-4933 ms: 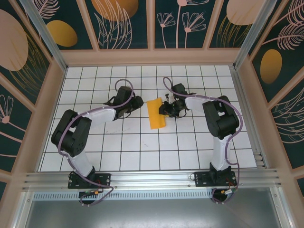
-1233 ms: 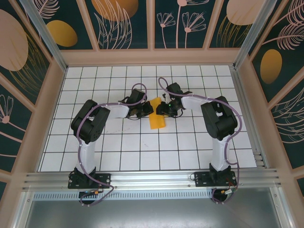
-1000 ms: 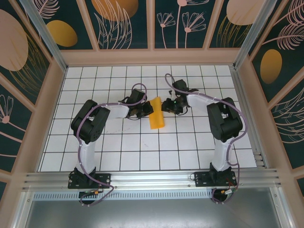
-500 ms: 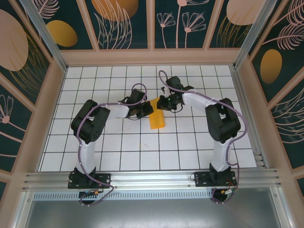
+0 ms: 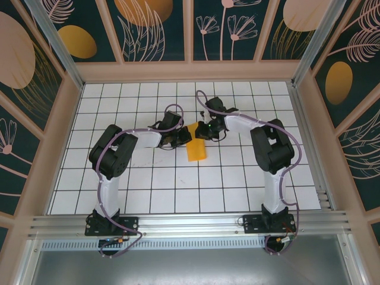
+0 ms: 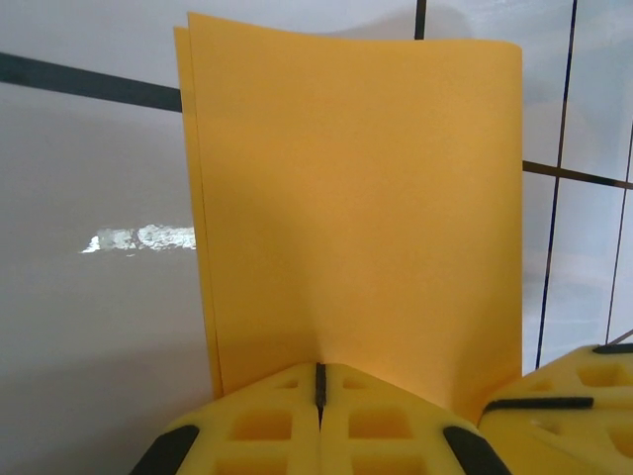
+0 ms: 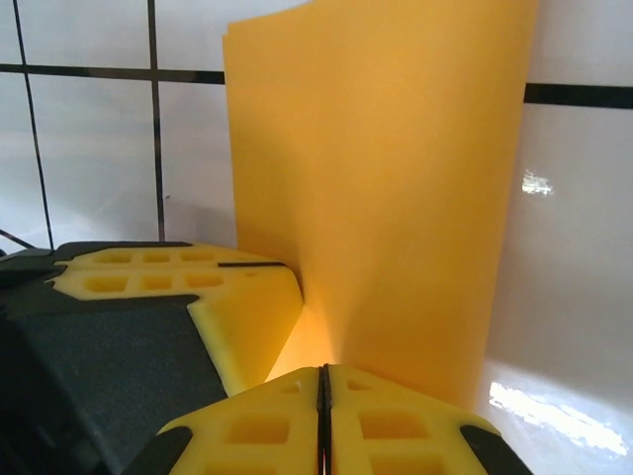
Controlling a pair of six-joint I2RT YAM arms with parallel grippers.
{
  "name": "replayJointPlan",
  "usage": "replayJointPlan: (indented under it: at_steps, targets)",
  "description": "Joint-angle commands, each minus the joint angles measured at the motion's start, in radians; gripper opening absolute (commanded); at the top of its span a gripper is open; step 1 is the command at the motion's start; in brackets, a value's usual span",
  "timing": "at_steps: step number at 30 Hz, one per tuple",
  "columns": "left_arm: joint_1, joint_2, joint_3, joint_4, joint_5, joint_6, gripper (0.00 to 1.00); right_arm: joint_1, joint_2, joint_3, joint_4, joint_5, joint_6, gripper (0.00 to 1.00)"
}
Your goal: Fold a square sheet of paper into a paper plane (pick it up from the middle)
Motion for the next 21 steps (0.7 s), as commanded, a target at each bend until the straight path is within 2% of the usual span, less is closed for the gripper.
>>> replayJointPlan:
  at_steps: [1, 14, 21]
  targets:
    - [-0.001, 0.097, -0.053, -0.122, -0.088, 0.01, 0.07, -0.003, 0.032, 0.005, -0.015, 0.017, 0.014, 0.1]
    - [-0.001, 0.103, -0.069, -0.132, -0.102, 0.002, 0.06, -0.033, 0.035, -0.108, 0.032, 0.054, -0.005, 0.1]
    - [0.0, 0.103, -0.068, -0.134, -0.101, -0.001, 0.06, -0.049, -0.017, -0.115, 0.051, 0.012, -0.031, 0.1]
